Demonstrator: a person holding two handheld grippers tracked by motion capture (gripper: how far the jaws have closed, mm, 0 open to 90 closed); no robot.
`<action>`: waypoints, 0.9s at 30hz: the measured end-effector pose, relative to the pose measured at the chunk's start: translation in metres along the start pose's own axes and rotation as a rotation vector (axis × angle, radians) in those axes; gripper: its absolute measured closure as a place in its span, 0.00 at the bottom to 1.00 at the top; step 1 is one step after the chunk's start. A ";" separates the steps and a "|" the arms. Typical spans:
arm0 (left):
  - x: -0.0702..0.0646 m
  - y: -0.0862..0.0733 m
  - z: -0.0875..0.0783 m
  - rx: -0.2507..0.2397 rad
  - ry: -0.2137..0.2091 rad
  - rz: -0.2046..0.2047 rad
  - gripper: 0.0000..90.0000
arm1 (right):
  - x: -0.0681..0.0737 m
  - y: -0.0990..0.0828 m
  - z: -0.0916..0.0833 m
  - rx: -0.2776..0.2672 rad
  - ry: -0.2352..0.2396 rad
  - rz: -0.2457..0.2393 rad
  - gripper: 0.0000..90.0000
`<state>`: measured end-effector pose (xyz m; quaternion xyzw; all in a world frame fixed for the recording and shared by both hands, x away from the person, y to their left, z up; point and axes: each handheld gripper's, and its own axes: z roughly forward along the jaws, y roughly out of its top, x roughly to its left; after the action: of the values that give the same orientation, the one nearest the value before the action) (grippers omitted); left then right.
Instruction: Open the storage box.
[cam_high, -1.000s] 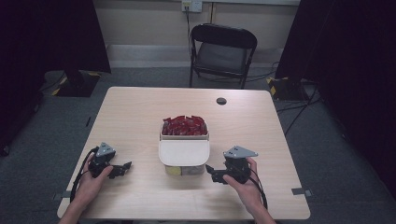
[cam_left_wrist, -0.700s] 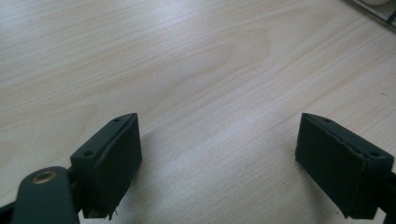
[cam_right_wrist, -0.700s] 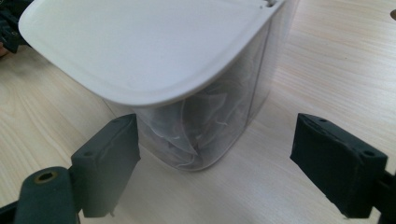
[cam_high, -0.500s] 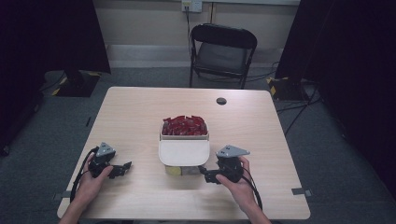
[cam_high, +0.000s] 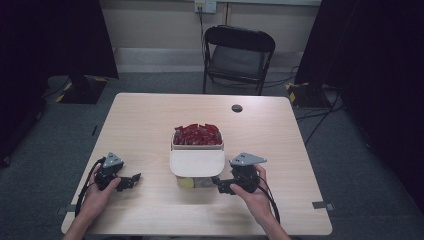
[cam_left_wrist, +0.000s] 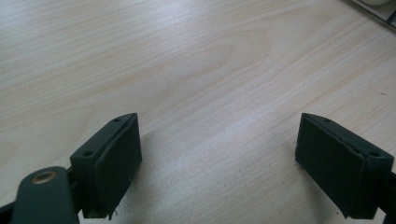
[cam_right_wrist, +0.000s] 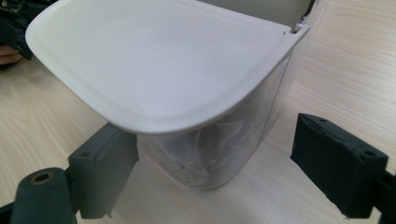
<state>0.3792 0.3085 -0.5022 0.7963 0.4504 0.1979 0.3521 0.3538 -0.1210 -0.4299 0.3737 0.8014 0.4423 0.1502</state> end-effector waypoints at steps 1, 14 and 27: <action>0.000 0.000 0.000 0.000 0.000 0.000 0.16 | 0.000 0.000 0.000 0.000 0.000 0.000 0.16; 0.000 0.000 0.000 0.000 -0.001 0.001 0.16 | -0.002 0.003 -0.005 -0.027 0.008 0.011 0.16; 0.000 0.000 0.000 0.001 0.001 0.002 0.15 | -0.002 0.009 -0.006 -0.042 0.010 0.014 0.16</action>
<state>0.3794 0.3088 -0.5023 0.7969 0.4498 0.1983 0.3512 0.3561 -0.1231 -0.4188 0.3739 0.7899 0.4620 0.1507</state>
